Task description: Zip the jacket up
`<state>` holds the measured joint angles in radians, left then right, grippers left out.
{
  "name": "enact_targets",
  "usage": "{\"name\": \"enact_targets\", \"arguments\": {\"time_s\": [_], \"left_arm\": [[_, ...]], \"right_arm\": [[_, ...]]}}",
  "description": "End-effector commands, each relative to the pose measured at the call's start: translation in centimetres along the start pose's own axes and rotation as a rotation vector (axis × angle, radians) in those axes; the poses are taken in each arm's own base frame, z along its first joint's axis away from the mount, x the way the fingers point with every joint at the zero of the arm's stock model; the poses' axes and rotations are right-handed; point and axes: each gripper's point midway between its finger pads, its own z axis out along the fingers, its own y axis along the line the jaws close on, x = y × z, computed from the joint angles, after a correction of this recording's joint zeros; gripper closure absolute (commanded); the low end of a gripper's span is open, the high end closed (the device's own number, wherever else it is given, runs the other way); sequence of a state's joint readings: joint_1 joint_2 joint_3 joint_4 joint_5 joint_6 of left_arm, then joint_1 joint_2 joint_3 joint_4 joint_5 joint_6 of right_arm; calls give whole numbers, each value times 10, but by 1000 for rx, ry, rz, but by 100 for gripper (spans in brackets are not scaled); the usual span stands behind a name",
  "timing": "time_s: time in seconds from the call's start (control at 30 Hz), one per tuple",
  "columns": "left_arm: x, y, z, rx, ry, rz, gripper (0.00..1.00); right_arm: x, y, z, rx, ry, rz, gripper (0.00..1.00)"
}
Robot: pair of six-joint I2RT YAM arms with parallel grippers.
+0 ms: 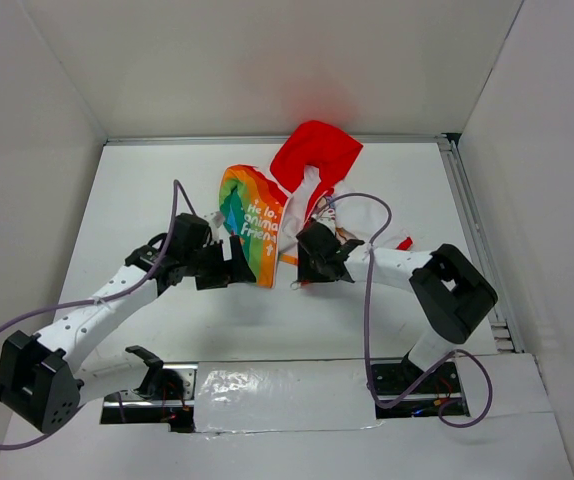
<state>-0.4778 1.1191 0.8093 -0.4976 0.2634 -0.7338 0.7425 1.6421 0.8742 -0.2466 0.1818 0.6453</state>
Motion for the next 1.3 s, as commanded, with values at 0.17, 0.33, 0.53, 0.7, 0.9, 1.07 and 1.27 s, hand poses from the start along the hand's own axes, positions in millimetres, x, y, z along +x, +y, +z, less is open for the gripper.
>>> {"name": "enact_targets", "arguments": {"time_s": [0.17, 0.33, 0.53, 0.7, 0.9, 1.07, 1.27], "left_arm": [[-14, -10, -3, 21, -27, 10, 3], [-16, -7, 3, 2, -19, 8, 1], [-24, -3, 28, -59, 45, 66, 1], [-39, 4, 54, -151, 69, 116, 1], [-42, 15, 74, -202, 102, 154, 9], [-25, 20, 89, -219, 146, 163, 11], [-19, 9, 108, -208, 175, 177, 9]], "right_arm": [[18, -9, 2, -1, 61, 27, 65], [27, -20, 9, 58, 85, 32, 84], [9, -14, -11, 1, 5, 68, 100], [-10, -4, -39, -99, -73, 71, 100], [-27, -4, -65, -166, -137, 94, 100], [-32, -12, -71, -162, -161, 101, 100], [-27, -17, -66, -145, -148, 116, 100]]}}
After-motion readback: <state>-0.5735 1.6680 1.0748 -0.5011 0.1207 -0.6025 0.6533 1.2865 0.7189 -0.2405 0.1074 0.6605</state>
